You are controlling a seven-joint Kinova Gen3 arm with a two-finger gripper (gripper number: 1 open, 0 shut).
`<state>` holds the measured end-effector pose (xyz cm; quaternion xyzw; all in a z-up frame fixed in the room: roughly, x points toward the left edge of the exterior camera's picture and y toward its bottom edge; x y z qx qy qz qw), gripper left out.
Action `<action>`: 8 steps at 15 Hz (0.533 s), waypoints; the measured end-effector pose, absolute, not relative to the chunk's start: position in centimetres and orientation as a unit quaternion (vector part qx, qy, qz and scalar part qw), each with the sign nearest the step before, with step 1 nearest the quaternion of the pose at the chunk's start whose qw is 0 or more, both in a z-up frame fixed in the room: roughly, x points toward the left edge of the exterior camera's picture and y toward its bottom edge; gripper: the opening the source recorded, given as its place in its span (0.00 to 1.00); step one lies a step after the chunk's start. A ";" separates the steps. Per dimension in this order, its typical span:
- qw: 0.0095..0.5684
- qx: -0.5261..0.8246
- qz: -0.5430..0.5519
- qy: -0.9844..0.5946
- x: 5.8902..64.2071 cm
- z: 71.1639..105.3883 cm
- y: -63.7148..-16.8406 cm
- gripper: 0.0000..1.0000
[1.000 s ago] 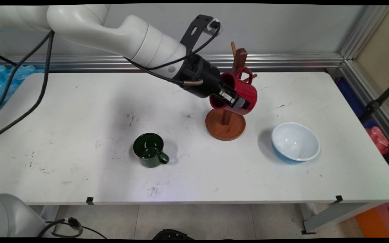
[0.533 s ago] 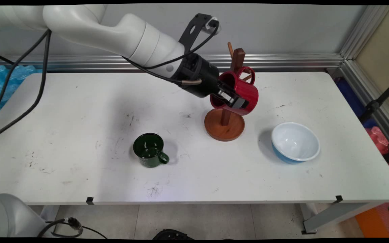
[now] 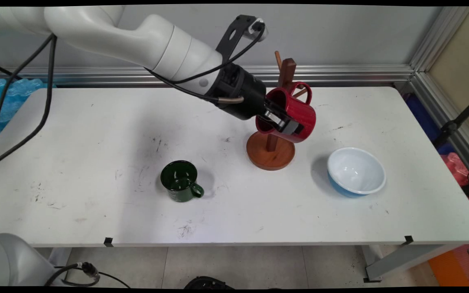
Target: Place the picked object on the table
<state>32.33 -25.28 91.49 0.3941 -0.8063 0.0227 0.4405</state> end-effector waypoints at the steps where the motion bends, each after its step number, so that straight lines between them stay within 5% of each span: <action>1: 0.442 0.393 0.020 -0.806 32.2 91.6 -25.1 0.00; 8: 0.452 0.385 -0.002 -0.805 30.9 92.6 -23.4 0.00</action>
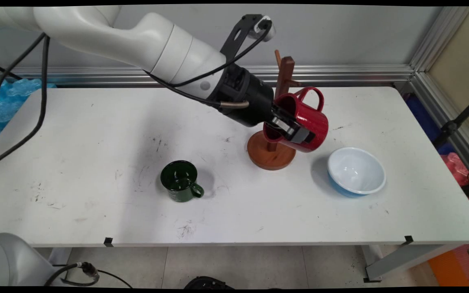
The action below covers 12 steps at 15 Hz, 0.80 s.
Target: Place the picked object on the table
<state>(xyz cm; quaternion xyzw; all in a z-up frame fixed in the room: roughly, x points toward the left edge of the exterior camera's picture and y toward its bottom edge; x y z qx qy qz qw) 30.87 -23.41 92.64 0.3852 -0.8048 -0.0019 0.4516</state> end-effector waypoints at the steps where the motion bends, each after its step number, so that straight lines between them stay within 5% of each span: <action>1: 0.452 0.384 -0.004 -0.805 30.8 92.7 -23.2 0.00; 12: 0.390 0.371 0.000 -0.843 34.3 94.0 -20.3 0.00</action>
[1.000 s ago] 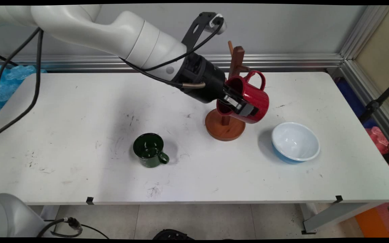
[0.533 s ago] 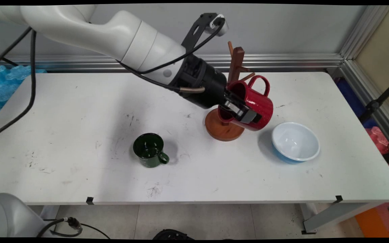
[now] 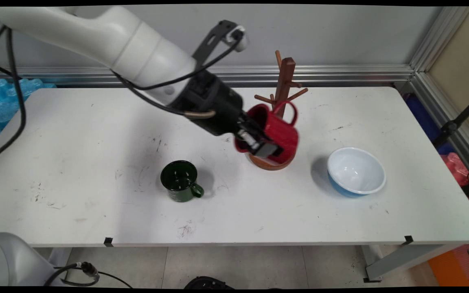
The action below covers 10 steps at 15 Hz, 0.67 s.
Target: Place the picked object on the table
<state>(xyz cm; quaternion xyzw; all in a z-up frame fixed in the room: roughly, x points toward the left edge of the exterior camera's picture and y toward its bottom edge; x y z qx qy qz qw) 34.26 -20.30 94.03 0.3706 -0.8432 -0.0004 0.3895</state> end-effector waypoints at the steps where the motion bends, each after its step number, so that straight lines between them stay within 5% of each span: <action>1: 0.382 0.369 0.002 -0.847 34.8 94.2 -20.2 0.00; 10: 0.290 0.375 0.050 -0.879 41.4 95.9 -20.7 0.00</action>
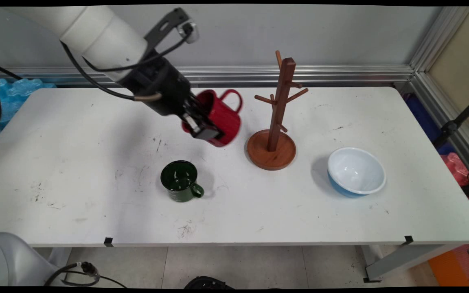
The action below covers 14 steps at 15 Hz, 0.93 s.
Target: Place the picked object on the table
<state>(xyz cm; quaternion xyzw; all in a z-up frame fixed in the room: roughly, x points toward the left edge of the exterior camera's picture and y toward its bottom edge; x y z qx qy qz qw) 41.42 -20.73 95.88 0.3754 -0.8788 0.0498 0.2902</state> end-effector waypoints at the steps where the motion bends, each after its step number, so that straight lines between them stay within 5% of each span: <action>1: 0.280 0.378 0.058 -0.881 42.3 96.0 -21.1 0.00; 14: 0.176 0.382 0.108 -0.901 48.9 95.5 -26.1 0.00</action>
